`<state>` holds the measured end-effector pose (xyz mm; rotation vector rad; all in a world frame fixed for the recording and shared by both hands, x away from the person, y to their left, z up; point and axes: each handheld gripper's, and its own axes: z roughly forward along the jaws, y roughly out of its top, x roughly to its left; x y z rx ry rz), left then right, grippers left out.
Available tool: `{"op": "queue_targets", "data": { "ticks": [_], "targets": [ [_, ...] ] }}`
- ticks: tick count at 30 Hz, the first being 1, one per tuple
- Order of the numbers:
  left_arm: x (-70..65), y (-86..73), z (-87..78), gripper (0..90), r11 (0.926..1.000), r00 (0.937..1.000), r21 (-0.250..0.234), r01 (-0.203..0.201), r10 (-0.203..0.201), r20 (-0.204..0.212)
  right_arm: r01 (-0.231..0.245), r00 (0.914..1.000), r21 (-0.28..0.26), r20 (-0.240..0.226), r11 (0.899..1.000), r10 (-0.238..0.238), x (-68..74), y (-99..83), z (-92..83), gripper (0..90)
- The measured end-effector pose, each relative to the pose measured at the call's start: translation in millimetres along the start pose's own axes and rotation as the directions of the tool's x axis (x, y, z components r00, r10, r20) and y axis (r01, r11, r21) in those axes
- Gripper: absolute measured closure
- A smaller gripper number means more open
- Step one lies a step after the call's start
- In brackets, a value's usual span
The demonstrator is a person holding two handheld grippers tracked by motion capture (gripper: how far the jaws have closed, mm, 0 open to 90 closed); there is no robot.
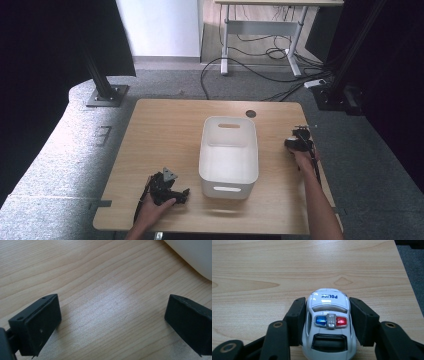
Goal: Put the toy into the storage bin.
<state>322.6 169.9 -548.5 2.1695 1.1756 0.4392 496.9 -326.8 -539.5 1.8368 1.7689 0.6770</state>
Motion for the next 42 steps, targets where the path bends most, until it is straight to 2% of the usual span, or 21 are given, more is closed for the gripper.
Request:
{"op": "queue_targets", "data": {
  "ticks": [3, 12, 23, 35, 42],
  "targets": [
    [0.0, 0.0, 0.0, 0.7, 1.0, 1.0, 0.0, 0.0, 0.0, 0.0, -0.016, 0.9998, 0.003, -0.01, 1.0, 0.016, -1.5, 0.4, -0.6, 50.0],
    [0.0, 0.0, 0.0, 0.6, 1.0, 1.0, 0.0, -0.001, 0.001, 0.0, -0.009, 0.9997, 0.008, -0.024, 1.0, 0.01, -3.7, 0.6, -9.1, 50.3],
    [0.0, 0.0, 0.0, 0.7, 1.0, 1.0, 0.0, 0.0, 0.0, 0.0, 0.006, 0.9988, -0.013, -0.049, 1.0, -0.006, 6.2, 2.9, -29.6, 50.3],
    [0.6, 0.5, 0.4, 0.5, 1.0, 1.0, 0.001, -0.004, 0.004, 0.005, 0.014, 0.998, -0.041, -0.061, 0.999, -0.017, 15.6, 3.2, -57.2, 50.3],
    [0.8, 0.8, 0.7, 0.4, 1.0, 1.0, 0.002, -0.006, 0.006, 0.007, 0.013, 0.9976, -0.076, -0.067, 0.997, -0.018, 15.6, 7.1, -82.1, 50.3]
  ]
}}
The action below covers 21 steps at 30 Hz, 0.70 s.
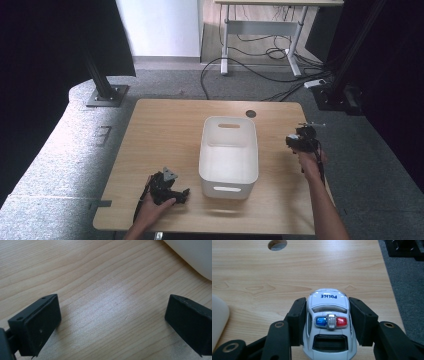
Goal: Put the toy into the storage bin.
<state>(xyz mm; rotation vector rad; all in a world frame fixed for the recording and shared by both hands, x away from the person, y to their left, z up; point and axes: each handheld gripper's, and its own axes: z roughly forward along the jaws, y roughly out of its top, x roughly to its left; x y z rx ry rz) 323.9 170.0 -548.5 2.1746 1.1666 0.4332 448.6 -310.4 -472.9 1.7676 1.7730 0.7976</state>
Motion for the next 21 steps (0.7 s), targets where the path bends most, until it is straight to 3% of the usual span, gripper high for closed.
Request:
{"op": "queue_targets", "data": {
  "ticks": [21],
  "targets": [
    [0.5, 0.4, 0.3, 0.2, 1.0, 1.0, 0.001, -0.004, 0.004, 0.003, -0.002, 0.9992, -0.042, -0.041, 0.999, 0.001, 14.1, -0.4, -35.5, 50.2]
  ]
}}
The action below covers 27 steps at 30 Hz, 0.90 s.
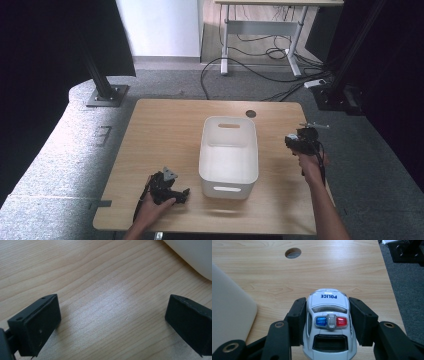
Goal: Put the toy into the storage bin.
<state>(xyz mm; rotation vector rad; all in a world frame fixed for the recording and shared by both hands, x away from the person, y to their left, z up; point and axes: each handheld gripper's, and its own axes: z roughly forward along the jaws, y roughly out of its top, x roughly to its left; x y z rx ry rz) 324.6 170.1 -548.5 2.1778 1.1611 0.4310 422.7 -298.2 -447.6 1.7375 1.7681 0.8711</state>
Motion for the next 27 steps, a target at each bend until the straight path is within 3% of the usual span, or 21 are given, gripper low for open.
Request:
{"op": "queue_targets", "data": {
  "ticks": [15, 27],
  "targets": [
    [0.3, 0.1, 0.0, 0.2, 1.0, 1.0, 0.0, -0.003, 0.003, 0.001, -0.005, 0.9995, -0.028, -0.032, 1.0, 0.004, 6.3, -1.2, -16.9, 50.3],
    [0.3, 0.0, 0.0, 0.2, 1.0, 1.0, 0.0, -0.003, 0.003, 0.001, 0.025, 0.9971, -0.063, -0.071, 0.998, -0.029, 21.7, 0.3, -26.6, 50.3]
  ]
}}
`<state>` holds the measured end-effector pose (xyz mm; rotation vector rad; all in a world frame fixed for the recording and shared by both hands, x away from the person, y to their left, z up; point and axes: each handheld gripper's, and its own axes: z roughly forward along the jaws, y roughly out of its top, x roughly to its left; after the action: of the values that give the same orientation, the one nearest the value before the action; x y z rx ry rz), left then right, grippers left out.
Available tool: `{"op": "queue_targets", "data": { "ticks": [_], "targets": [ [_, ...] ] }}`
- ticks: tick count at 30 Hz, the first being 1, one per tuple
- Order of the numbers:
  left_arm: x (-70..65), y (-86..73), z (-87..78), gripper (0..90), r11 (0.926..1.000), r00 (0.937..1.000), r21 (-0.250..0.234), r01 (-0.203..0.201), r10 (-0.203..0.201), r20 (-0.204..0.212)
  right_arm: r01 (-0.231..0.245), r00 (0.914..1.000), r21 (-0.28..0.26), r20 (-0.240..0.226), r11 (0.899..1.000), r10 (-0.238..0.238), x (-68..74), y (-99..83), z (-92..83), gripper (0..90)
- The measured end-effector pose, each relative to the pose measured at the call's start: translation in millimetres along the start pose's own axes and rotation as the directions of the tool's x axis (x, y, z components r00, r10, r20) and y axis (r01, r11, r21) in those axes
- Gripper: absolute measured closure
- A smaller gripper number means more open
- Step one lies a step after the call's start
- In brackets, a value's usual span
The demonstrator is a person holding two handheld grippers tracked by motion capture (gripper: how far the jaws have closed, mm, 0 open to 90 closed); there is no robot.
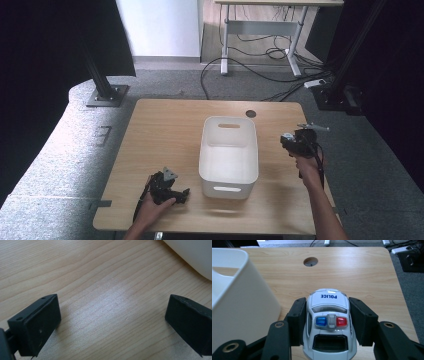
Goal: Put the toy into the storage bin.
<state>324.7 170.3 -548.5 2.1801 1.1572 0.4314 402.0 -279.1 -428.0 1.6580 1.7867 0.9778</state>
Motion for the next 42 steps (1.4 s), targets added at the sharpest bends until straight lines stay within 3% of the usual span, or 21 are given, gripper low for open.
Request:
{"op": "queue_targets", "data": {
  "ticks": [23, 42],
  "targets": [
    [-0.3, -0.3, -0.3, 0.3, 1.0, 1.0, 0.0, 0.003, -0.003, -0.002, 0.022, 0.9991, -0.039, -0.035, 0.999, -0.024, 30.3, 21.2, -16.7, 50.3],
    [-0.5, -0.6, -0.6, 0.5, 1.0, 1.0, 0.0, 0.004, -0.004, -0.003, 0.036, 0.997, -0.052, -0.067, 0.998, -0.04, 54.6, 32.2, -19.6, 50.3]
  ]
}}
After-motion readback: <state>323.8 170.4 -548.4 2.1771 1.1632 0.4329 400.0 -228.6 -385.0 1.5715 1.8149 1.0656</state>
